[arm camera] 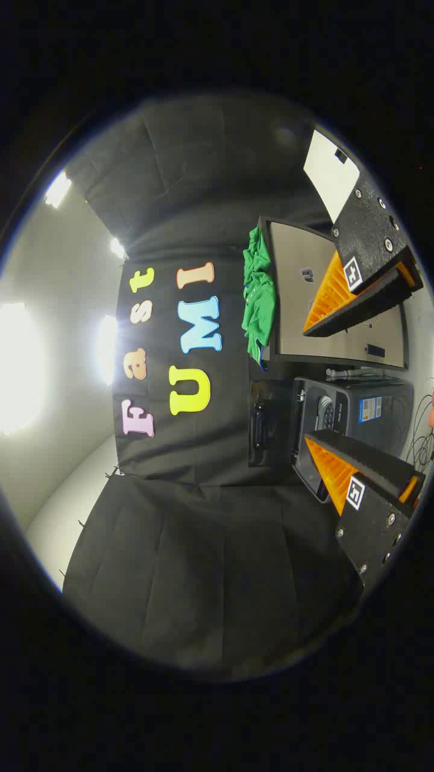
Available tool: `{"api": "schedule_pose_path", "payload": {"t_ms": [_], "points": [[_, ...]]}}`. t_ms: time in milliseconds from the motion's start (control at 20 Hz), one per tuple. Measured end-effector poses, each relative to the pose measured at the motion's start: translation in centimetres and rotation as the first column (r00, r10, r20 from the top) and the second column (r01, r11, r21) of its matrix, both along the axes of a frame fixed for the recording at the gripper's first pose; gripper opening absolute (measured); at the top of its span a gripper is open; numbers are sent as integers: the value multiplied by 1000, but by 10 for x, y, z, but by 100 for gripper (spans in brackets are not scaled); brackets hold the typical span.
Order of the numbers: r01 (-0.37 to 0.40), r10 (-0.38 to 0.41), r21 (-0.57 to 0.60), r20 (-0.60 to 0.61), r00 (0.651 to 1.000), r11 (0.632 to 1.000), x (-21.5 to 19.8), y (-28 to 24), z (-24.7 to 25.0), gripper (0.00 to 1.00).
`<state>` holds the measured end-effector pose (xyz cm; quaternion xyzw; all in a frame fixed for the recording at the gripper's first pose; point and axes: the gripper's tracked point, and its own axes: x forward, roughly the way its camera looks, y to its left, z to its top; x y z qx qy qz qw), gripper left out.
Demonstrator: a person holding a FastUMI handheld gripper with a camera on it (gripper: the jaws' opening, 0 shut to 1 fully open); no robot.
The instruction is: Put the clothes into the washing machine and then close the washing machine lid.
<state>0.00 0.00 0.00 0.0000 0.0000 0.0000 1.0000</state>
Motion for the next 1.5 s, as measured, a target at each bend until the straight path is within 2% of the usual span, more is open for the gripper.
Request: {"api": "schedule_pose_path", "payload": {"t_ms": [1500], "points": [[-2,2,-5,-23,1000,1000,7,21,-7,95]]}}
